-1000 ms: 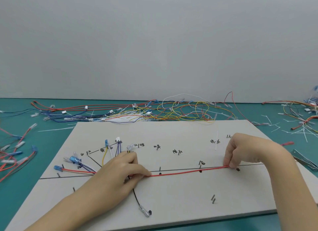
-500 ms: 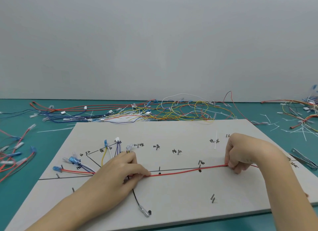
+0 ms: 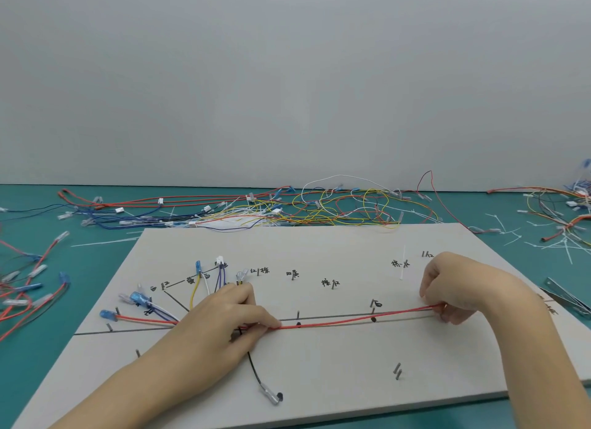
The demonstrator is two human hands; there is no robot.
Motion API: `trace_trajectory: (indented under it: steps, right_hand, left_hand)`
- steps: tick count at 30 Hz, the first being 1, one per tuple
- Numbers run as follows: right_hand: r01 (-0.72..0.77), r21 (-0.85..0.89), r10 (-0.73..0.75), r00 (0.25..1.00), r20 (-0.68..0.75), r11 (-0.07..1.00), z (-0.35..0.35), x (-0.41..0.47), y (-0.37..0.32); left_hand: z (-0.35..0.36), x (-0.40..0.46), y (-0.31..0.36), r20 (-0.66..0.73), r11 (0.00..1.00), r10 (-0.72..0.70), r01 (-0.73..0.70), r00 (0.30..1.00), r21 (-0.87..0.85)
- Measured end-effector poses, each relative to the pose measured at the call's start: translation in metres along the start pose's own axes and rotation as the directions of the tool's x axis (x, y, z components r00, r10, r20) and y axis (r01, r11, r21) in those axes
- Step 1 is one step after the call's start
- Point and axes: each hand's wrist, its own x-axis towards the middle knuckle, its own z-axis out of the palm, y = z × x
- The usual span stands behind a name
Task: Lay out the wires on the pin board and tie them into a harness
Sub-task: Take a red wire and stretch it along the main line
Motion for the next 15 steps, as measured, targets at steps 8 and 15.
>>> trace_trajectory:
  steps: [8, 15]
  right_hand:
    - [0.029, -0.006, -0.03, 0.998, -0.056, 1.0, 0.012, 0.003, 0.005]
    - [0.018, -0.087, -0.027, 0.995, -0.099, 0.996, 0.015, 0.001, 0.01]
  left_hand:
    - [0.0, 0.0, 0.0, -0.006, 1.0, 0.0, 0.0, 1.0, -0.004]
    - [-0.001, 0.0, 0.0, -0.005, 1.0, -0.005, 0.005, 1.0, -0.001]
